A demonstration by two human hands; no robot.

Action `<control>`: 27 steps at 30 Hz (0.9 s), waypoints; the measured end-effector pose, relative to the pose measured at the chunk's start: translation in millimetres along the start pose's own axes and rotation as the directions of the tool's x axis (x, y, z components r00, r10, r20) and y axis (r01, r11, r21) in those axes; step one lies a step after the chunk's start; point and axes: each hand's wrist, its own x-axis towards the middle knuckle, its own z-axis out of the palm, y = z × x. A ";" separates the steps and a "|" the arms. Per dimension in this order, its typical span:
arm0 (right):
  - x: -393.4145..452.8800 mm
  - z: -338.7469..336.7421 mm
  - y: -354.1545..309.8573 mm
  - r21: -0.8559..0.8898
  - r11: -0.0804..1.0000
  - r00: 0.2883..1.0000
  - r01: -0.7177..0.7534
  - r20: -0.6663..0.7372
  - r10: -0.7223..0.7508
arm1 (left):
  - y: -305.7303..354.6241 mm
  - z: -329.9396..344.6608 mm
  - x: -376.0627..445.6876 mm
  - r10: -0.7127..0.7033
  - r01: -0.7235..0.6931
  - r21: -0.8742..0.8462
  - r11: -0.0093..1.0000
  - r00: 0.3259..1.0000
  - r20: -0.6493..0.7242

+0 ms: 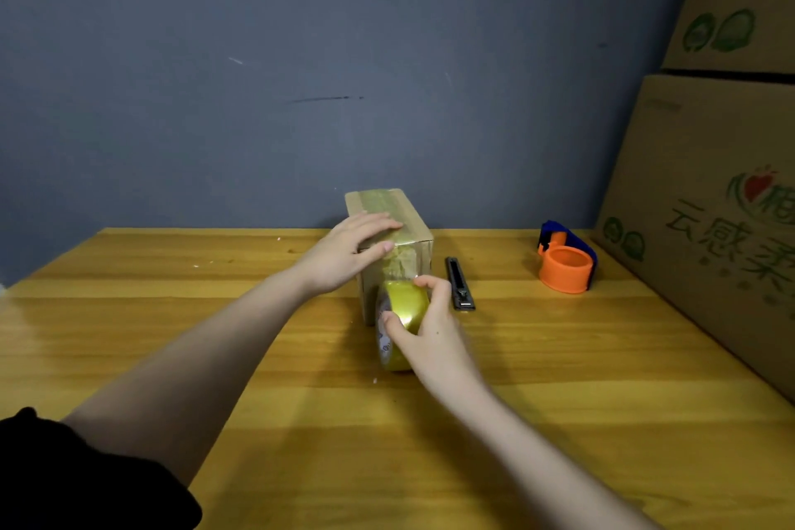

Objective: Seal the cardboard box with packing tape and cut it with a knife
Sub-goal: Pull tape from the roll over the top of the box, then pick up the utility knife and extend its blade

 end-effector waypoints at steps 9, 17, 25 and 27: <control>-3.5 -2.7 1.0 -0.167 0.985 0.999 0.047 -0.012 -0.050 | 3.3 1.2 -1.2 -0.041 0.041 -0.013 0.999 0.999 -0.001; -5.9 -7.9 14.0 -0.244 0.963 0.993 0.113 0.055 -0.102 | 16.4 -1.9 -0.2 -0.120 0.104 -0.184 0.978 0.990 -0.079; 27.8 -38.4 36.8 -0.162 0.985 0.995 -0.064 -0.088 0.050 | 41.3 -9.5 5.2 -0.192 0.161 -0.171 0.972 0.964 -0.183; 54.0 -50.8 48.8 -0.216 0.963 0.983 -0.162 -0.125 0.137 | 53.8 -12.3 8.2 -0.161 0.135 -0.115 0.984 0.955 -0.251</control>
